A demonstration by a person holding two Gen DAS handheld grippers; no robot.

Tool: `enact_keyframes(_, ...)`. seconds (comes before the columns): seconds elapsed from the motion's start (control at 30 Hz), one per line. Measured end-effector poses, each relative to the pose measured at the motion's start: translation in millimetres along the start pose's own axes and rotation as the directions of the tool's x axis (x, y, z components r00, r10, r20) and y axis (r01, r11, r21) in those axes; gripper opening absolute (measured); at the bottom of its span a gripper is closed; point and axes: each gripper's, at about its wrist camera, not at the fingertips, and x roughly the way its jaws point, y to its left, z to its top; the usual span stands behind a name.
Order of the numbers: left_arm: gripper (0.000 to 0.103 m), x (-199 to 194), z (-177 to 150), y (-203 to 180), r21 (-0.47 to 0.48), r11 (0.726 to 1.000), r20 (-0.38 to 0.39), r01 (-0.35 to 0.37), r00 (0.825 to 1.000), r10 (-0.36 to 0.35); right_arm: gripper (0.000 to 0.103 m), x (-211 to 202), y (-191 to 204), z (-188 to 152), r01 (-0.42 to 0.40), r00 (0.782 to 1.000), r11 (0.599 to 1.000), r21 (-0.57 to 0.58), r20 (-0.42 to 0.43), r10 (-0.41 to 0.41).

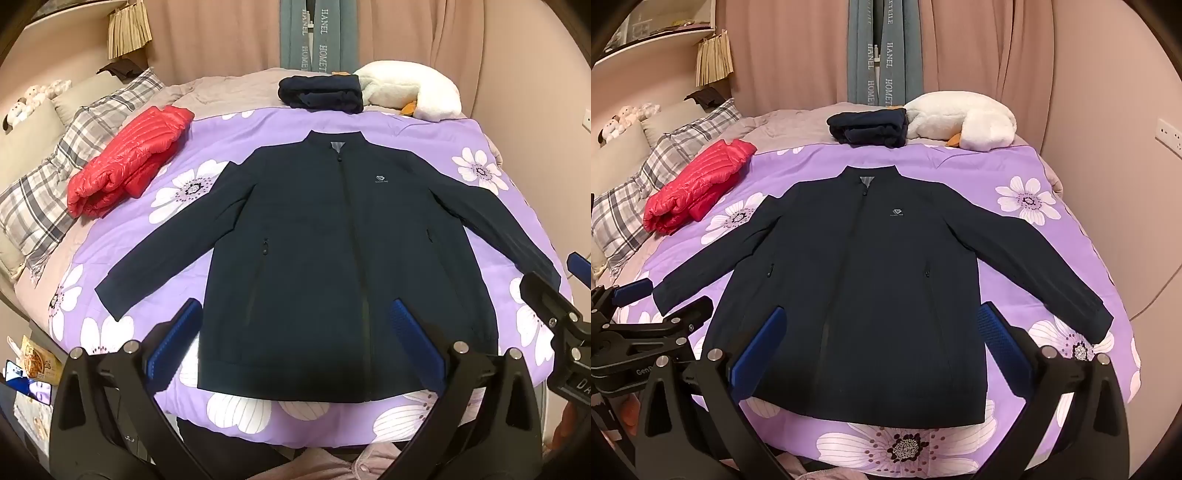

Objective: Fold large clothes

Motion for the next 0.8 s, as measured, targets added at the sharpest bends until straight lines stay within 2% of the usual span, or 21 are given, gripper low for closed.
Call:
enact_keyframes(0.43,0.101,6.6,-0.7,-27.9,-0.002,1.000,0.012,-0.028,1.000,0.028,0.102,2.3,1.5,-3.2,-0.008,1.000,1.000,0.001,-0.003,0.008)
enact_keyframes(0.5,0.101,-2.1,0.9,4.5,-0.027,1.000,0.006,0.011,1.000,-0.011,0.102,5.5,3.1,-4.8,-0.009,1.000,1.000,-0.001,-0.005,0.009)
enact_keyframes(0.8,0.101,0.3,0.8,5.7,-0.016,1.000,0.007,0.008,1.000,-0.008,0.102,8.1,9.3,-3.6,-0.010,1.000,1.000,-0.001,-0.003,0.010)
